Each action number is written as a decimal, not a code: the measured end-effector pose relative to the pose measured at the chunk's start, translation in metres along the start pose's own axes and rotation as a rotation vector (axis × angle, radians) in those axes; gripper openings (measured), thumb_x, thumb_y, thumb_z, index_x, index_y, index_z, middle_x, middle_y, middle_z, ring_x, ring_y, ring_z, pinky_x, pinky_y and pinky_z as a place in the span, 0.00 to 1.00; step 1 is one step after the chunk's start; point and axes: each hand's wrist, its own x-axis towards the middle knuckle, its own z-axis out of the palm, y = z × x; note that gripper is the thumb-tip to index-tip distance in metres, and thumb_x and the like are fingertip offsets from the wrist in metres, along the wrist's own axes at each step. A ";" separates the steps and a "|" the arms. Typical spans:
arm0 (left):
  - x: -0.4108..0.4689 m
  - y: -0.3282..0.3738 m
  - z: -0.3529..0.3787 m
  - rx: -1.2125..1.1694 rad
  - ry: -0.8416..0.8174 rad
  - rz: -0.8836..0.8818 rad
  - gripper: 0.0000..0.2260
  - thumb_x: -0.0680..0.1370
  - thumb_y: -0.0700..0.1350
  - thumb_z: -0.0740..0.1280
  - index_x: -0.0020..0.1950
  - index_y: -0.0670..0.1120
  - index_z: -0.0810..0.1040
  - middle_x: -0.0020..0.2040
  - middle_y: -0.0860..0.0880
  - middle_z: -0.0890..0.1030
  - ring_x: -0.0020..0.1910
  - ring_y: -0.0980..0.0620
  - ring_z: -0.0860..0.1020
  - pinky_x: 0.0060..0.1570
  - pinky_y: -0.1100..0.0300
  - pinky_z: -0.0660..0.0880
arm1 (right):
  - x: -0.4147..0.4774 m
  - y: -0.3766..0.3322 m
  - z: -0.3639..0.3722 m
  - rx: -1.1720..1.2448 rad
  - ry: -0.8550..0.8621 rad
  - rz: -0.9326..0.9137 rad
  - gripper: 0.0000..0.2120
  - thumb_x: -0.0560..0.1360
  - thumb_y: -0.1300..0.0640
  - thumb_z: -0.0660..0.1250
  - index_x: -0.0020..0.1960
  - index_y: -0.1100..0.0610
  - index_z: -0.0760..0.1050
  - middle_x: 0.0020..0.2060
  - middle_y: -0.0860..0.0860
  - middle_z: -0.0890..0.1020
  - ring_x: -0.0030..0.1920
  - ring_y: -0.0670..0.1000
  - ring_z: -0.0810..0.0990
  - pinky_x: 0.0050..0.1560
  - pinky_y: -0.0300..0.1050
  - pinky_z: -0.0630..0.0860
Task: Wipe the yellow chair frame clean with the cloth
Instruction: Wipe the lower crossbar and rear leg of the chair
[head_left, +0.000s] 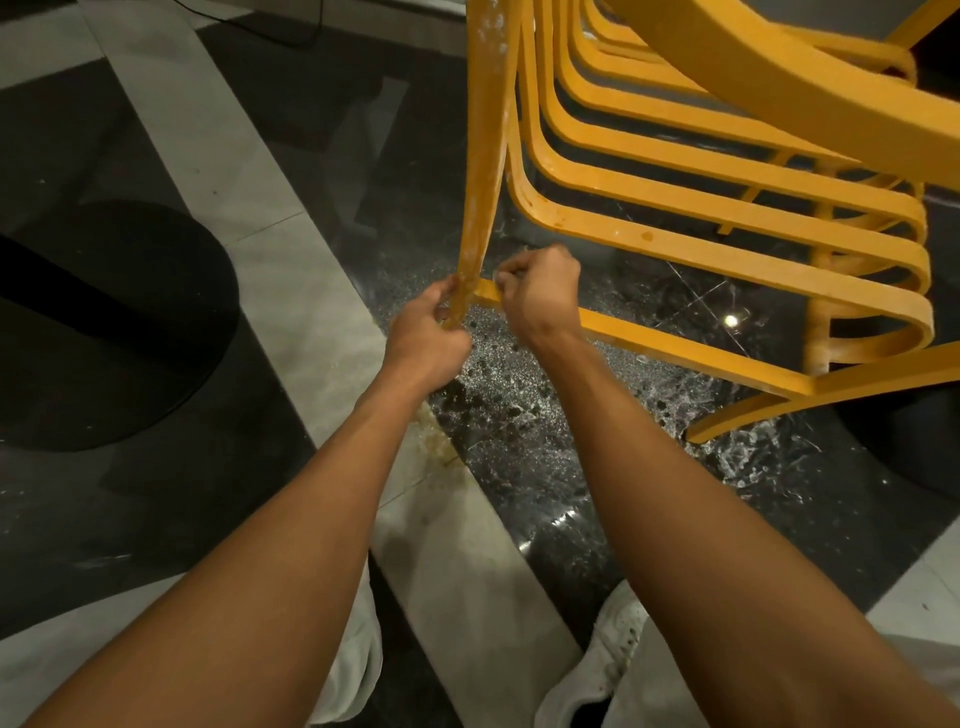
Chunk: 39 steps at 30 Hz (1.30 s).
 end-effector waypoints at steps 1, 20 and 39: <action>0.000 0.000 0.000 -0.003 -0.003 0.004 0.32 0.78 0.36 0.71 0.78 0.61 0.72 0.72 0.56 0.78 0.58 0.59 0.78 0.39 0.71 0.72 | -0.004 -0.003 0.003 -0.015 -0.006 -0.035 0.05 0.78 0.62 0.72 0.49 0.57 0.87 0.52 0.53 0.82 0.48 0.49 0.83 0.60 0.47 0.83; -0.005 0.009 -0.003 -0.030 0.025 0.016 0.27 0.81 0.33 0.68 0.76 0.56 0.76 0.69 0.55 0.80 0.65 0.54 0.78 0.46 0.67 0.74 | -0.022 -0.001 0.007 0.007 0.017 -0.093 0.10 0.80 0.63 0.70 0.60 0.61 0.83 0.54 0.59 0.81 0.52 0.57 0.82 0.57 0.52 0.82; -0.013 0.040 -0.007 -0.007 0.044 -0.025 0.24 0.81 0.33 0.64 0.74 0.52 0.77 0.65 0.55 0.83 0.47 0.59 0.81 0.48 0.56 0.79 | -0.045 -0.003 -0.007 0.551 0.171 0.228 0.15 0.76 0.57 0.76 0.62 0.56 0.83 0.51 0.49 0.85 0.53 0.48 0.83 0.57 0.41 0.82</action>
